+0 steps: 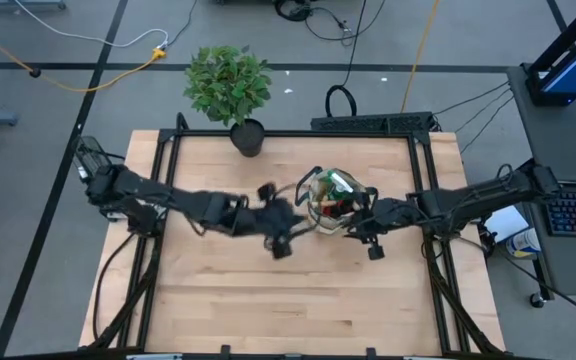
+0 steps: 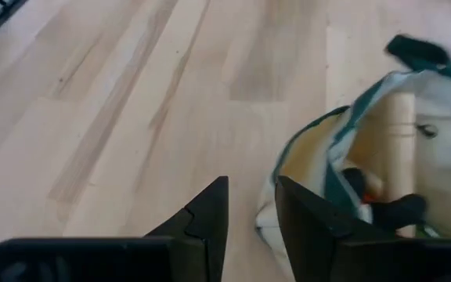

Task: Pick & Place Garden tools in Gardening bag
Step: Put the green shear scissors into the light brown gardening bag

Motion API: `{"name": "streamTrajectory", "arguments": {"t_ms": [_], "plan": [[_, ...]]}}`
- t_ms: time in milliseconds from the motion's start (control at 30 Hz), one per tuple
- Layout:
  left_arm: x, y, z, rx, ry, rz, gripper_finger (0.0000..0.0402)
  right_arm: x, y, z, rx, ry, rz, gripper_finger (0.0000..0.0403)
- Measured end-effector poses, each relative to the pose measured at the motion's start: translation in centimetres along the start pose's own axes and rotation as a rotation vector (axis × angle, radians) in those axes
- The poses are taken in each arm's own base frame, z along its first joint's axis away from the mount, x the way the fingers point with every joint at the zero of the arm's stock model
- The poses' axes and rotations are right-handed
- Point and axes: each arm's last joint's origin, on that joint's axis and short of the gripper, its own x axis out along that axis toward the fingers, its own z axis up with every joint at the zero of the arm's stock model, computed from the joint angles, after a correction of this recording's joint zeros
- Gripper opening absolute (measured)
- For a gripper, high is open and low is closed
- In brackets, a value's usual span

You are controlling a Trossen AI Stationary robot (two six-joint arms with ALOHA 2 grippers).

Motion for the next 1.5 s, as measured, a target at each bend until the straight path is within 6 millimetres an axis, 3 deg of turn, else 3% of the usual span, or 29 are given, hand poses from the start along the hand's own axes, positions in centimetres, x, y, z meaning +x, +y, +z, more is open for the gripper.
{"name": "streamTrajectory", "arguments": {"t_ms": [133,267,467,700,833,967,1233,1500], "plan": [[0.6,2.5,3.4,-0.021,-0.268,0.034,0.005,0.4,0.5,-0.8,-0.01,0.007,0.015,0.01],[1.7,4.7,5.4,-0.025,-0.457,0.023,0.0051,1.0,0.6,-1.7,-0.036,-0.027,-0.031,0.01],[5.0,7.1,4.8,-0.063,-0.424,0.037,0.005,1.2,0.1,-1.8,-0.132,-0.076,-0.222,0.01],[9.1,8.4,3.7,-0.094,-0.434,0.051,0.005,0.8,0.2,-1.4,-0.162,-0.119,-0.23,0.01],[10.5,9.0,3.5,-0.098,-0.462,0.014,0.005,0.7,0.3,-1.4,-0.165,-0.12,-0.228,0.01],[12.2,8.8,2.0,-0.069,-0.366,-0.063,0.005,0.7,0.3,-1.5,-0.169,-0.102,-0.228,0.01],[12.7,8.9,0.0,-0.038,-0.146,-0.104,0.005,0.7,0.3,-1.8,-0.176,-0.077,-0.227,0.01],[12.7,8.9,-0.1,-0.031,-0.138,-0.125,0.0078,0.7,0.3,-1.6,-0.194,-0.092,-0.232,0.01]]}}
